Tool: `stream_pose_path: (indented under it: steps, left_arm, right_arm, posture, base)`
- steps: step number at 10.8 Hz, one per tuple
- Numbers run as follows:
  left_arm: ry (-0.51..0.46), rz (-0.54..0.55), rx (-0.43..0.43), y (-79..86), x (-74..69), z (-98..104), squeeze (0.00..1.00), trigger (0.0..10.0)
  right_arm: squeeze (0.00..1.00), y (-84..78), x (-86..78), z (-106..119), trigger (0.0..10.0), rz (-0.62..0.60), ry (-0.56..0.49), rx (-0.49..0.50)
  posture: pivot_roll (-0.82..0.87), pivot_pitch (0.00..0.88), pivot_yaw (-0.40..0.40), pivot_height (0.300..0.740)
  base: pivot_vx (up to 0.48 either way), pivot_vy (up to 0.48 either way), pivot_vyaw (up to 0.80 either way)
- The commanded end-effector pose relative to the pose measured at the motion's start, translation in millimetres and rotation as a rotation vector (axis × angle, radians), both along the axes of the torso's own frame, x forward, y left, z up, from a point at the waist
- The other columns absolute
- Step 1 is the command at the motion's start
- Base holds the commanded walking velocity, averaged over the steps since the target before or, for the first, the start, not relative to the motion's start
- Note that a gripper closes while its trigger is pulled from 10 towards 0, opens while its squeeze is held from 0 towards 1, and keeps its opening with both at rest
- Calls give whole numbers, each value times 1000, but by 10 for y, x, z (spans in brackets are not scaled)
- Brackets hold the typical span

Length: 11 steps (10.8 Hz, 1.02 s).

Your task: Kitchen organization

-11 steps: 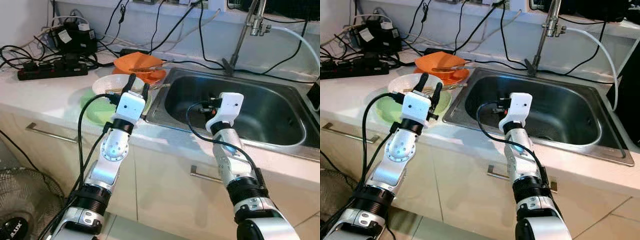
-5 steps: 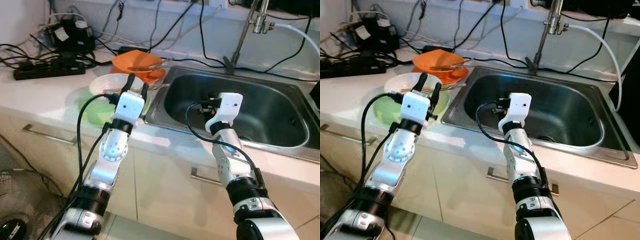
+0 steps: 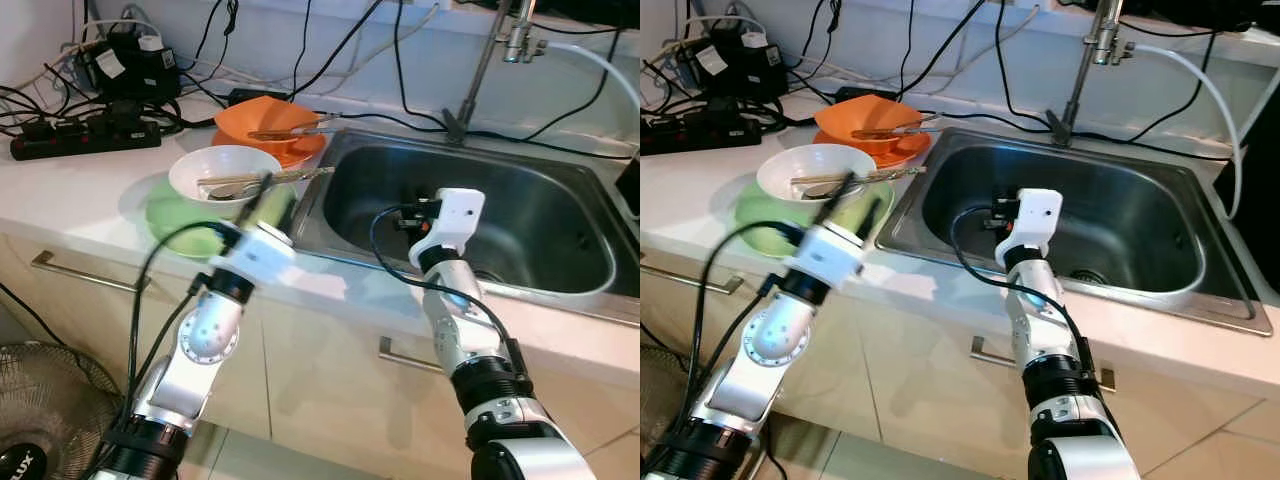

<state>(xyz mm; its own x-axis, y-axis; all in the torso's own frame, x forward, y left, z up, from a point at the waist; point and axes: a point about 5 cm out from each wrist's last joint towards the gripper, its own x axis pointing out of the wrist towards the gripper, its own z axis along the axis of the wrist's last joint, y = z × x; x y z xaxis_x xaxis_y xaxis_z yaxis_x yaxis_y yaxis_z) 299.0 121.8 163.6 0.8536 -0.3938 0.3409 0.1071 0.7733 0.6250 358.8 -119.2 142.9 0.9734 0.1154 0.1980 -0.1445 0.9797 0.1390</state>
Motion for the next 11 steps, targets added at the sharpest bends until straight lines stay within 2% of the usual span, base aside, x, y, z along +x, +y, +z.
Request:
stream_pose_path:
  steps: [1, 2, 4, 7, 8, 11]
  left_arm:
    - [23, -6, 83, -35, 10, -30, 0, 10000]
    - [32, 22, 158, -33, 73, -15, 0, 10000]
    - [12, 55, 221, -79, 228, 112, 0, 10000]
    - [0, 82, 247, -203, 423, 220, 0, 10000]
    - [24, 87, 249, -243, 496, 223, 0, 10000]
    - [64, 120, 257, -236, 590, 207, 0, 10000]
  right_arm:
    - [0, -15, -18, -61, 10000, -4, 21, 7]
    - [0, -5, -15, -54, 10000, -1, 20, 8]
    - [0, -13, -10, -48, 10000, -4, 19, 8]
    - [0, -2, -11, -48, 10000, -6, 20, 11]
    - [0, -12, -15, -49, 10000, -9, 19, 10]
    - [0, -31, -16, -48, 10000, -18, 19, 9]
  posture:
    - [222, 0, -34, 740]
    - [221, 0, -33, 740]
    - [221, 0, -34, 740]
    - [212, 0, -30, 740]
    - [211, 0, -30, 740]
    - [198, 0, -24, 740]
  base:
    - [0, 0, 0]
    - [0, 0, 0]
    - [0, 0, 0]
    - [0, 0, 0]
    - [0, 0, 0]
    - [0, 0, 0]
